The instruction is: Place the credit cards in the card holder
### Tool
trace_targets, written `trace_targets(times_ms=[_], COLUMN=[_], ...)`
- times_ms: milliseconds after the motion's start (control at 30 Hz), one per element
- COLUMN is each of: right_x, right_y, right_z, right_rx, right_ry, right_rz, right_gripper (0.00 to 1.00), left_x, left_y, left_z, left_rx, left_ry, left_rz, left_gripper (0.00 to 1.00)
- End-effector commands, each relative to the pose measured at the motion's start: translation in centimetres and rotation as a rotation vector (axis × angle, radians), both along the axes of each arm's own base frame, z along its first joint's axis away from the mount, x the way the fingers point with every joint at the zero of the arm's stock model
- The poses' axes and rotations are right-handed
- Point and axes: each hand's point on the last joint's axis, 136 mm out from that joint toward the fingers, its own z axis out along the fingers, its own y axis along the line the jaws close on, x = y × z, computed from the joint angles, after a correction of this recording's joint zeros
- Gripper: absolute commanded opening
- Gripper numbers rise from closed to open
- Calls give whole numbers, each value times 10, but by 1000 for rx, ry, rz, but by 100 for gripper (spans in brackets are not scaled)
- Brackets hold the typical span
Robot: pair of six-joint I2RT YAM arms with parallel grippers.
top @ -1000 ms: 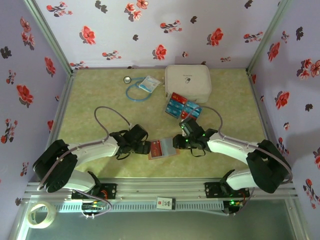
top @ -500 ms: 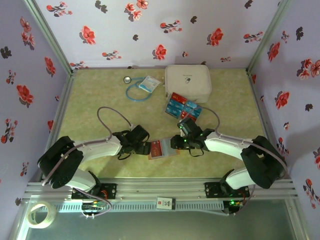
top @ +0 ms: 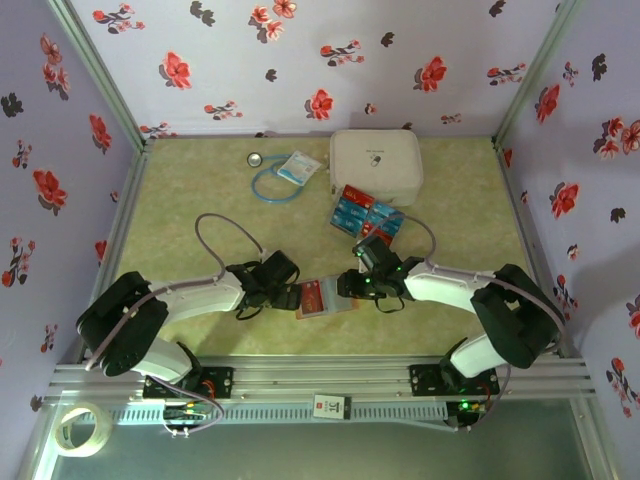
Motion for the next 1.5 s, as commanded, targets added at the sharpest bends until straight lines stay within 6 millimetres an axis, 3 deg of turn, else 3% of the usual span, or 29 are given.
trace_targets(times_ms=[0,433,733,1100,1467], right_x=[-3,-12,-13,-18,-19], right_y=[14,34,47,75,124], right_z=[0,2,18,46,24], right_rx=[30,33,77,143,158], right_ry=[17,24,9,-25,-2], right_rz=[24,79,90,115,144], right_gripper=[43,40,39,40,39], left_x=[-6,-7,-7,7,11], left_y=[7,7,8,26,53], left_z=[-14,-15,-14,16,31], left_rx=[33,29,23,-10,-46], left_ry=[24,25,19,-45,-69], left_rz=[8,9,8,60,133], left_gripper=[100,100,100,100,100])
